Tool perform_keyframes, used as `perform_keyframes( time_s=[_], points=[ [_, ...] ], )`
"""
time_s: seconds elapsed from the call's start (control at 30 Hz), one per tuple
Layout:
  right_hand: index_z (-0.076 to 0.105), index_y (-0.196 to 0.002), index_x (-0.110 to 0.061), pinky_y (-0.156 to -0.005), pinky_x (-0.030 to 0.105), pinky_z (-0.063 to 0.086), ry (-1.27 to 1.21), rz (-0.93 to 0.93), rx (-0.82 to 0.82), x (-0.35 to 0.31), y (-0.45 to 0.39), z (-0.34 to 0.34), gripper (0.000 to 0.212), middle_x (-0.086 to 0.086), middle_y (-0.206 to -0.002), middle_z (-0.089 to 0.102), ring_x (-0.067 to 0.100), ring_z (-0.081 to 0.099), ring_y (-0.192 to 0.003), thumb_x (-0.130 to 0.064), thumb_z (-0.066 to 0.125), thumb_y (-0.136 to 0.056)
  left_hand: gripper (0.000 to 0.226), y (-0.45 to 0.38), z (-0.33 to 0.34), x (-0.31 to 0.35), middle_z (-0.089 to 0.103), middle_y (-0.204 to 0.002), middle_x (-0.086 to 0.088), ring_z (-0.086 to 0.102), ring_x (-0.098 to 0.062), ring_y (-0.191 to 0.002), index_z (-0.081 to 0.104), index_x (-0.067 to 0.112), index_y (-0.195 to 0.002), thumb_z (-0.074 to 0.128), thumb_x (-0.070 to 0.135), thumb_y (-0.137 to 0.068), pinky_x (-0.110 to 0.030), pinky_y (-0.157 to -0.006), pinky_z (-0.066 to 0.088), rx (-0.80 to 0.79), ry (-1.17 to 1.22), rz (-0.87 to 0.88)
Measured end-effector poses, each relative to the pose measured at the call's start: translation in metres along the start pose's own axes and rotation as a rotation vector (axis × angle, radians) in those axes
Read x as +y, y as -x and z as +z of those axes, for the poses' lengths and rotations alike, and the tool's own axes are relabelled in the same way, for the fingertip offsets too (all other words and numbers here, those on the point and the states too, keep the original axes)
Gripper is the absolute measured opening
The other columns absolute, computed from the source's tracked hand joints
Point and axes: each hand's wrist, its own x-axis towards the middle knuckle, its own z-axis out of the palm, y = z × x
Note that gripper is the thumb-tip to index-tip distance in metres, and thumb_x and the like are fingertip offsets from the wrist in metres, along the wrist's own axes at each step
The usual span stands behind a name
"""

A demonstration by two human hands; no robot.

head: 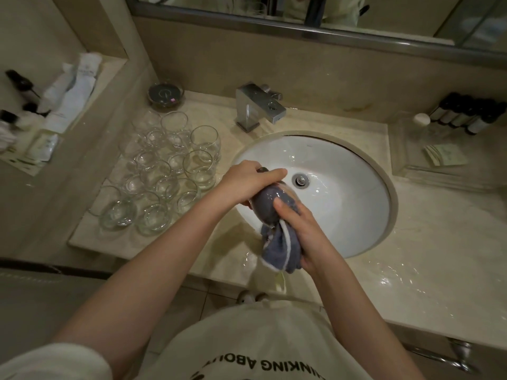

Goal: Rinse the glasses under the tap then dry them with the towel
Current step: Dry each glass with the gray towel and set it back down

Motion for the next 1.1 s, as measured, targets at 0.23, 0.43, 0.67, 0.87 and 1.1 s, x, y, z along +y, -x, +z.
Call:
perform_keyframes(
  time_s=[0.23, 0.43, 0.67, 0.87, 1.1],
  points=[
    [0.052, -0.12, -0.005, -0.041, 0.02, 0.048, -0.418, 0.346, -0.089, -0.005, 0.004, 0.002, 0.079, 0.007, -0.06, 0.061, 0.014, 0.056, -0.041, -0.06, 0.069, -0.067, 0.035, 0.003, 0.005, -0.032, 0.063, -0.098, 0.015, 0.059, 0.005, -0.095, 0.062, 0.029, -0.094, 0.071, 0.051, -0.067, -0.014, -0.089, 0.044, 0.022, 0.379, 0.443],
    [0.063, -0.117, -0.02, -0.081, 0.03, 0.055, 0.018, -0.012, -0.016, -0.001, 0.0, 0.008, 0.04, 0.012, -0.113, 0.07, 0.022, 0.07, -0.096, -0.023, 0.074, -0.078, 0.053, 0.006, -0.009, -0.023, 0.073, -0.087, -0.002, 0.071, -0.018, -0.073, 0.07, 0.02, -0.096, 0.055, 0.069, -0.083, -0.027, -0.058, 0.054, -0.19, 0.397, -0.135],
    [0.051, -0.128, -0.003, -0.04, 0.02, 0.048, -0.33, 0.35, -0.072, -0.009, 0.003, 0.011, 0.08, 0.007, -0.058, 0.061, 0.012, 0.053, -0.037, -0.058, 0.058, -0.07, 0.038, 0.015, -0.012, -0.043, 0.063, -0.082, 0.01, 0.062, 0.001, -0.07, 0.067, 0.019, -0.093, 0.074, 0.045, -0.067, -0.016, -0.053, 0.047, -0.057, 0.508, 0.221],
    [0.061, -0.11, -0.004, -0.057, 0.023, 0.056, -0.177, 0.179, -0.137, -0.006, 0.007, 0.025, 0.043, 0.012, -0.089, 0.073, 0.016, 0.071, -0.071, -0.032, 0.057, -0.079, 0.045, 0.023, -0.022, -0.052, 0.068, -0.102, 0.001, 0.066, -0.018, -0.092, 0.066, 0.023, -0.1, 0.071, 0.057, -0.072, -0.026, -0.058, 0.054, -0.204, 0.54, 0.039],
    [0.052, -0.128, 0.004, -0.066, 0.023, 0.057, -0.055, 0.215, -0.089, -0.007, 0.011, 0.038, 0.053, 0.017, -0.096, 0.072, 0.019, 0.072, -0.079, -0.032, 0.053, -0.088, 0.044, 0.032, -0.025, -0.066, 0.065, -0.076, -0.004, 0.06, -0.027, -0.057, 0.065, 0.016, -0.095, 0.062, 0.059, -0.083, -0.023, -0.043, 0.045, -0.144, 0.406, -0.032]
  ],
)
